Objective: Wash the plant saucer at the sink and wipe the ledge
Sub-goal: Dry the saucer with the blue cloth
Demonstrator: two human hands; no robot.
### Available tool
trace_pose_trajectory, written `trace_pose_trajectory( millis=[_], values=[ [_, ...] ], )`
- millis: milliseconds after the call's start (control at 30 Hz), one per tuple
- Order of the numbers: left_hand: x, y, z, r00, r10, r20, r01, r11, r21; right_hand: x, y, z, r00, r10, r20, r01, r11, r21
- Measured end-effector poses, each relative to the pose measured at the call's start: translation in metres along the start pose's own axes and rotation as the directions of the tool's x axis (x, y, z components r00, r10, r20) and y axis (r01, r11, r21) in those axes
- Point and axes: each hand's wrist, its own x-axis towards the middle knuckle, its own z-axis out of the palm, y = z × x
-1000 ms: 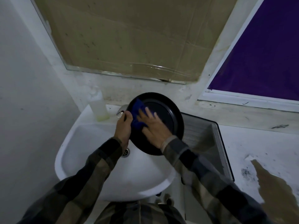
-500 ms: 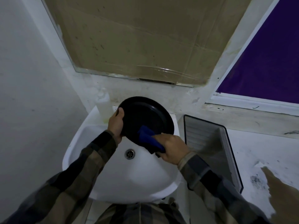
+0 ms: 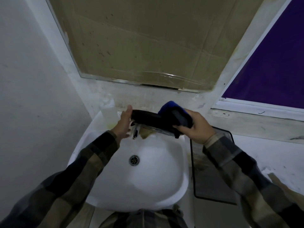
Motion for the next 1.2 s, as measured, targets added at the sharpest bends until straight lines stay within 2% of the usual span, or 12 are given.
trace_pose_trajectory(
  millis=[100,167,467,633,700,800,900,967,1000,1067,1133,1200],
  values=[
    [0.002,0.0,-0.002,0.934,0.358,0.01,-0.353,0.918,0.182,0.003,0.0,-0.012,0.994,0.106,-0.023,-0.101,0.984,0.148],
    [0.003,0.0,-0.007,0.885,0.465,-0.008,-0.455,0.868,0.198,0.005,0.004,-0.019,0.988,0.151,-0.045,-0.14,0.971,0.195],
    [0.004,0.0,-0.011,0.934,0.308,0.181,-0.311,0.95,-0.008,0.011,0.043,-0.017,0.896,0.379,-0.231,-0.24,0.851,0.467],
    [-0.009,-0.004,0.007,0.941,0.32,0.11,-0.311,0.946,-0.09,0.015,0.065,0.003,0.694,0.555,-0.459,-0.392,0.826,0.406],
    [-0.014,-0.004,0.015,0.935,0.333,0.123,-0.324,0.942,-0.088,0.013,0.066,0.015,0.655,0.515,-0.552,-0.45,0.854,0.262],
    [-0.016,-0.007,0.025,0.934,0.345,0.09,-0.339,0.938,-0.078,0.005,0.039,0.039,0.723,0.325,-0.61,-0.354,0.932,0.077],
    [-0.018,-0.005,0.037,0.937,0.346,0.033,-0.34,0.932,-0.123,-0.006,0.003,0.076,0.896,0.017,-0.444,-0.176,0.931,-0.319],
    [-0.025,0.001,0.042,0.95,0.308,0.059,-0.29,0.934,-0.209,-0.015,-0.01,0.103,0.943,-0.115,-0.312,-0.043,0.887,-0.459],
    [-0.027,0.002,0.043,0.948,0.308,0.08,-0.284,0.932,-0.223,-0.016,-0.015,0.107,0.946,-0.108,-0.305,-0.033,0.906,-0.423],
    [-0.029,-0.001,0.043,0.934,0.347,0.083,-0.331,0.93,-0.16,-0.008,-0.004,0.102,0.93,0.038,-0.365,-0.143,0.953,-0.267],
    [-0.034,-0.003,0.046,0.921,0.383,0.075,-0.378,0.923,-0.067,0.008,0.011,0.087,0.855,0.261,-0.449,-0.308,0.951,-0.035],
    [-0.035,-0.002,0.048,0.914,0.405,0.036,-0.405,0.914,-0.01,0.012,0.004,0.087,0.811,0.373,-0.45,-0.334,0.928,0.167]
  ],
)
